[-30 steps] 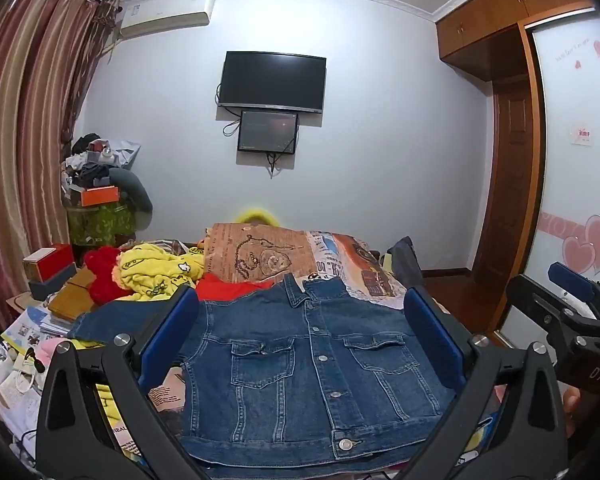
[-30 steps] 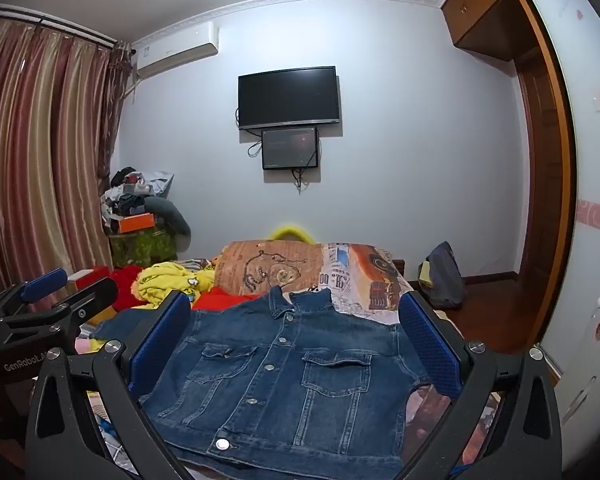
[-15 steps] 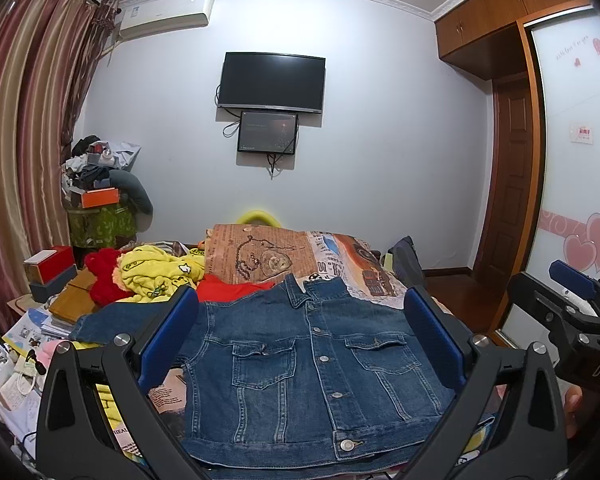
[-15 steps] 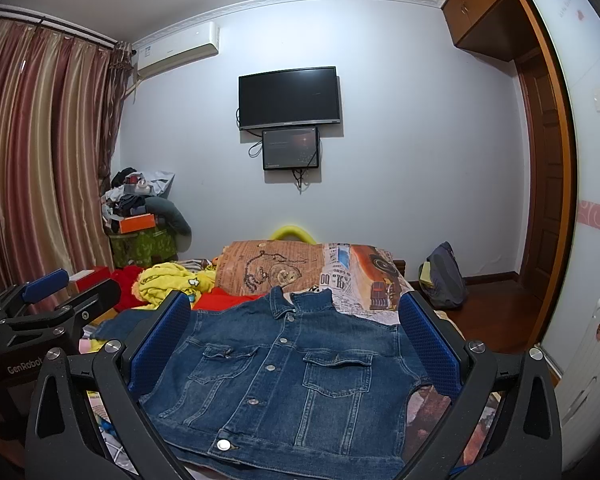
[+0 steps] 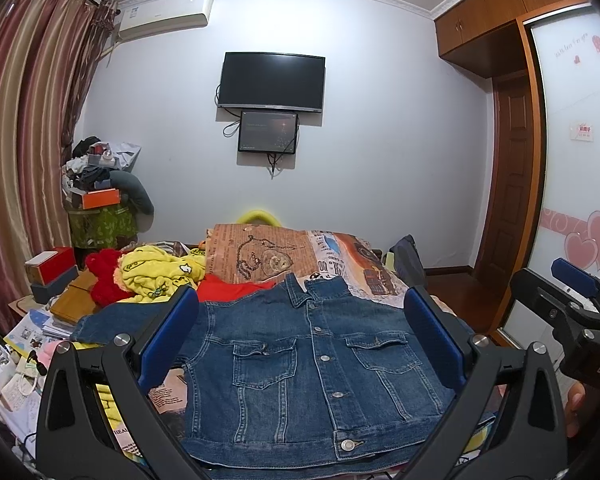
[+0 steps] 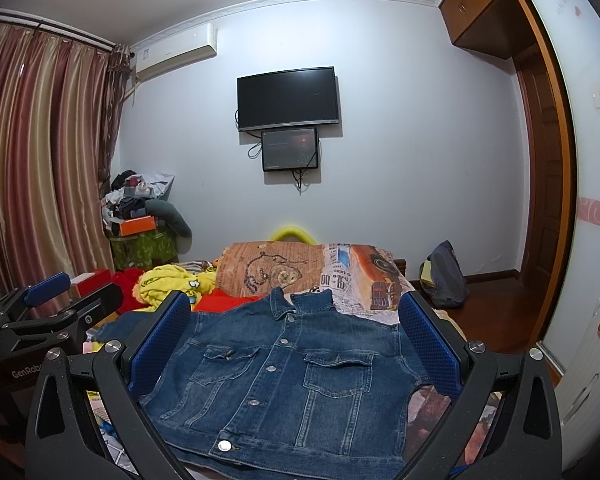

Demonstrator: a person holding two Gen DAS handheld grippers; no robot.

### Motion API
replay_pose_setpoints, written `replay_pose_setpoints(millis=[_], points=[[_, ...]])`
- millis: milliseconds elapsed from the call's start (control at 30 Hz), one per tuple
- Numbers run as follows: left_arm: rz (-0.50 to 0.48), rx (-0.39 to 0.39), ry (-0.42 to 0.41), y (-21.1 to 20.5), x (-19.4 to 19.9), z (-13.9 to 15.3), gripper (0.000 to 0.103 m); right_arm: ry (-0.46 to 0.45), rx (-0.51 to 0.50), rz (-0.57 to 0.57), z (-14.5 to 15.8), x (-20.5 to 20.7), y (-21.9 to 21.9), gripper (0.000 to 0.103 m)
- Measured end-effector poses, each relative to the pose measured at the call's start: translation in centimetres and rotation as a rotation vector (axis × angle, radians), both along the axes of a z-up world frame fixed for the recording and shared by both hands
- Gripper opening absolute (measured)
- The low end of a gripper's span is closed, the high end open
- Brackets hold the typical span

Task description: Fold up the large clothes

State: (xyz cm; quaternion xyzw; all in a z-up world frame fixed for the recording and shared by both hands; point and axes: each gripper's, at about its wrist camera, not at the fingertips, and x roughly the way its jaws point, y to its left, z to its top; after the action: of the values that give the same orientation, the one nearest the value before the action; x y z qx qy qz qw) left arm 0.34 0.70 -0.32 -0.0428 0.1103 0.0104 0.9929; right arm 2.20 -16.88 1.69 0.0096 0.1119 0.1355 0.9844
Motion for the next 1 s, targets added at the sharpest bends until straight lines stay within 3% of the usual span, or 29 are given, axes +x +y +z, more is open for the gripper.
replay_pose_setpoints(millis=[1000], points=[[0.004, 0.008, 0.006, -0.32, 0.37, -0.32, 0.103, 0.001, 0.003, 0.003, 0.0, 0.14, 0.12, 0.103]])
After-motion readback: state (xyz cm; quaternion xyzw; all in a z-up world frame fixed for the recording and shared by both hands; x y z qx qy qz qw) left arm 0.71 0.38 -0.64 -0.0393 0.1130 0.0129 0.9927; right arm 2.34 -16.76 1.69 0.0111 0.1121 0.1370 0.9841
